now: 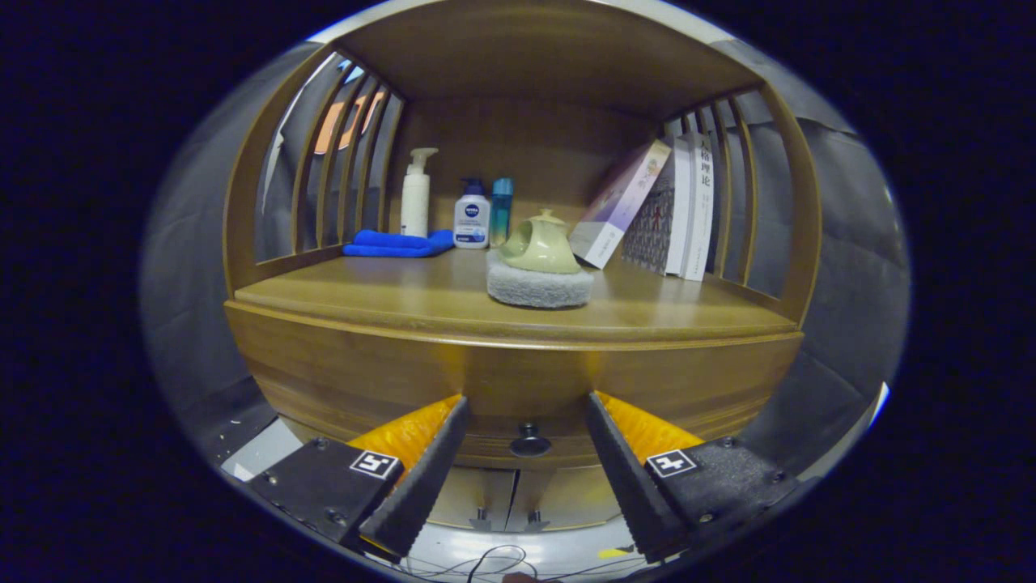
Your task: Pull open the drawer, take out the items inside it, and place them on the countertop above the cabinet.
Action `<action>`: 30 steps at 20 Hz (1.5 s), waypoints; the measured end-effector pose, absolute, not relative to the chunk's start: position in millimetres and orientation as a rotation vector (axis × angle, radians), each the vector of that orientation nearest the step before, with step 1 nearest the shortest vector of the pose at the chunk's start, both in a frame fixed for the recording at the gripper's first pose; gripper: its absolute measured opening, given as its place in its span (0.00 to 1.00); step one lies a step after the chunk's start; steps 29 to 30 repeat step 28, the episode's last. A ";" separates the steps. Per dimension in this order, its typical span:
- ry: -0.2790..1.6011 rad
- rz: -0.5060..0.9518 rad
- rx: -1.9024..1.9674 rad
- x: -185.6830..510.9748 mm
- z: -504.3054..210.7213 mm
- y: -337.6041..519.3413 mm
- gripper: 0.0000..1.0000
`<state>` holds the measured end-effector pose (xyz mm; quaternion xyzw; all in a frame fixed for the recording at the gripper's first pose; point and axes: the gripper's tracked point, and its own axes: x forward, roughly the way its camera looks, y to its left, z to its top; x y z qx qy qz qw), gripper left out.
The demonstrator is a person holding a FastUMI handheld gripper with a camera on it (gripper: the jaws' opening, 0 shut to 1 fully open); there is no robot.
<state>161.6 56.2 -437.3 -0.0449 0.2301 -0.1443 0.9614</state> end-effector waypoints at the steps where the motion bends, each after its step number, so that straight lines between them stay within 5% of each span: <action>1: 0.469 -0.288 -0.094 161.0 -436.4 55.9 0.97; 30: 0.093 -0.130 0.072 -9.1 -147.2 32.9 0.96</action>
